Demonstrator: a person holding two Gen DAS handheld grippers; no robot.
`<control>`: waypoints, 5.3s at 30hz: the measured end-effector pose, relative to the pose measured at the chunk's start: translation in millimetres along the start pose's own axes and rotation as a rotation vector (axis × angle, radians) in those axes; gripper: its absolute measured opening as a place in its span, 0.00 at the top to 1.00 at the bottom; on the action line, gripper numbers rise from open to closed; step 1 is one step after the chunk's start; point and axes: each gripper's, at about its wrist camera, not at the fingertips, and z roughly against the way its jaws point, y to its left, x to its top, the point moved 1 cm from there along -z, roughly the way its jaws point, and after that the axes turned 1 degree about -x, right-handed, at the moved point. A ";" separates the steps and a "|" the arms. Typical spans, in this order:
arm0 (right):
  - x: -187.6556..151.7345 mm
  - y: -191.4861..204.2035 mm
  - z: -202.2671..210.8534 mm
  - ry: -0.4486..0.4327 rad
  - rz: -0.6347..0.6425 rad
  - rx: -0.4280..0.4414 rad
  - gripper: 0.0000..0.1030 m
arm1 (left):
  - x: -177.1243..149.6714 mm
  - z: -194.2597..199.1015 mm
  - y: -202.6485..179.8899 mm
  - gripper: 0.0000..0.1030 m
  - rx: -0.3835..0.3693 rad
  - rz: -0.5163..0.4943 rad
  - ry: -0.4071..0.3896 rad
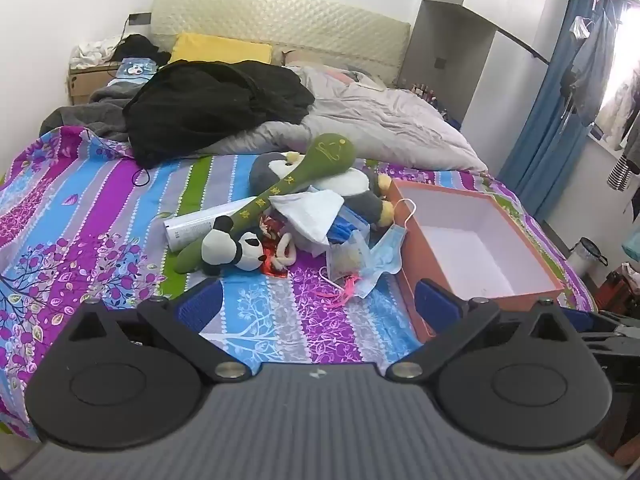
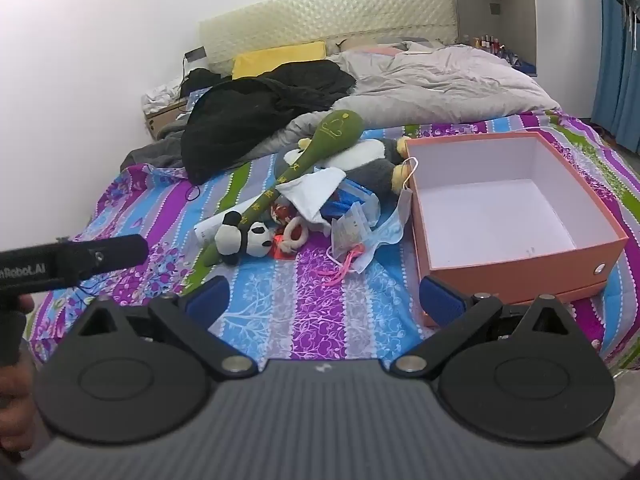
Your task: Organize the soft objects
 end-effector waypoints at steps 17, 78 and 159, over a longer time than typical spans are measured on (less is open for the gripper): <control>-0.7 1.1 3.8 0.005 -0.004 0.015 0.00 | -1.5 8.2 -4.2 0.00 -0.009 -0.014 -0.004; -12.9 -9.8 3.1 0.021 -0.050 0.048 0.00 | -14.3 4.1 -3.7 0.00 -0.007 -0.023 0.004; 32.7 -17.1 -331.1 0.204 0.141 -0.068 0.62 | 25.4 -324.2 158.9 0.49 0.101 -0.017 0.140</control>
